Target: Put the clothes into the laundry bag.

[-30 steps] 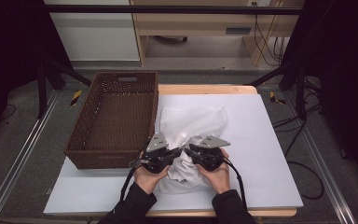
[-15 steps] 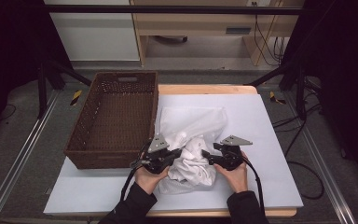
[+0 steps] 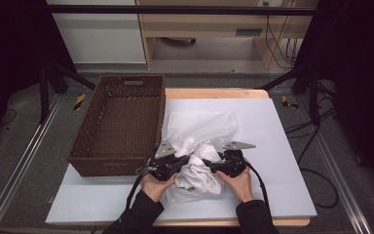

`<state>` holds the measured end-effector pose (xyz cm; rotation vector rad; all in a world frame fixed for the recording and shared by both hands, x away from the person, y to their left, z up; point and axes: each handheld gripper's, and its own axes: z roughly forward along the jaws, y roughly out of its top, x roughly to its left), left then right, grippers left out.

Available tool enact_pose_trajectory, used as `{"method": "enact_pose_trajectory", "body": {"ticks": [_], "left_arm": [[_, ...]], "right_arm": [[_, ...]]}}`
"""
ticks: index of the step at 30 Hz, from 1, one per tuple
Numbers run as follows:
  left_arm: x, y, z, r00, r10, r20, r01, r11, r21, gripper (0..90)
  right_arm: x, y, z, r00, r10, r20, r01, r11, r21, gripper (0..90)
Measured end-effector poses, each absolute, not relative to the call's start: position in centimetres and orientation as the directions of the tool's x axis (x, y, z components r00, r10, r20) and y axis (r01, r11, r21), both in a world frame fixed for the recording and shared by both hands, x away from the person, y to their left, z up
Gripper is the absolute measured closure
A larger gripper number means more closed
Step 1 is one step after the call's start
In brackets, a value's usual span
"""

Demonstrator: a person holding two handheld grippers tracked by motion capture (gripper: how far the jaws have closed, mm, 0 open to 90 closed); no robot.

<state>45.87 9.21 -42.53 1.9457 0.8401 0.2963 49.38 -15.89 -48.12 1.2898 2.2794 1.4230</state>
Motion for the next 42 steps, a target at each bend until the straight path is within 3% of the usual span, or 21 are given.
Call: {"method": "enact_pose_trajectory", "body": {"ticks": [1,3,5,10,14,23,26,33,36,42], "left_arm": [[45.9,9.3,-42.5,0.731,0.668,-0.141,0.436,-0.298,0.849,89.0],[46.0,9.4,-42.5,0.729,0.668,-0.149,0.441,-0.291,0.849,89.0],[46.1,9.5,-42.5,0.724,0.673,-0.152,0.443,-0.285,0.85,88.9],[46.2,9.7,-41.5,0.719,0.677,-0.158,0.438,-0.265,0.859,88.9],[46.1,9.4,-39.9,0.722,0.678,-0.14,0.417,-0.264,0.87,88.9],[45.7,8.2,-39.8,0.762,0.638,-0.113,0.384,-0.304,0.872,89.0],[45.6,8.4,-40.5,0.76,0.637,-0.125,0.397,-0.303,0.866,89.0],[45.7,9.9,-41.9,0.739,0.655,-0.157,0.438,-0.29,0.851,88.9],[45.7,9.9,-42.1,0.737,0.659,-0.148,0.437,-0.299,0.848,88.9],[45.7,9.7,-42.4,0.733,0.666,-0.139,0.439,-0.307,0.845,88.8]], "right_arm": [[49.4,-15.9,-48.0,-0.619,0.724,0.305,0.586,0.168,0.793,54.8],[48.8,-15.8,-47.4,-0.649,0.721,0.243,0.535,0.205,0.819,75.8],[48.2,-15.6,-46.7,-0.666,0.716,0.208,0.499,0.221,0.838,79.6],[46.1,-13.9,-45.0,-0.732,0.678,0.066,0.373,0.319,0.871,81.1],[45.6,-11.6,-44.7,-0.749,0.663,-0.022,0.33,0.401,0.854,81.0],[48.6,-9.0,-46.4,-0.692,0.718,-0.07,0.409,0.47,0.782,81.2],[49.3,-9.5,-46.6,-0.672,0.74,-0.026,0.439,0.427,0.79,78.8],[47.8,-13.5,-44.4,-0.682,0.728,0.073,0.382,0.269,0.884,54.5],[46.6,-16.7,-42.9,-0.637,0.766,0.088,0.373,0.206,0.905,48.5],[46.3,-18.1,-46.2,-0.612,0.775,0.156,0.489,0.215,0.846,38.5]]}}
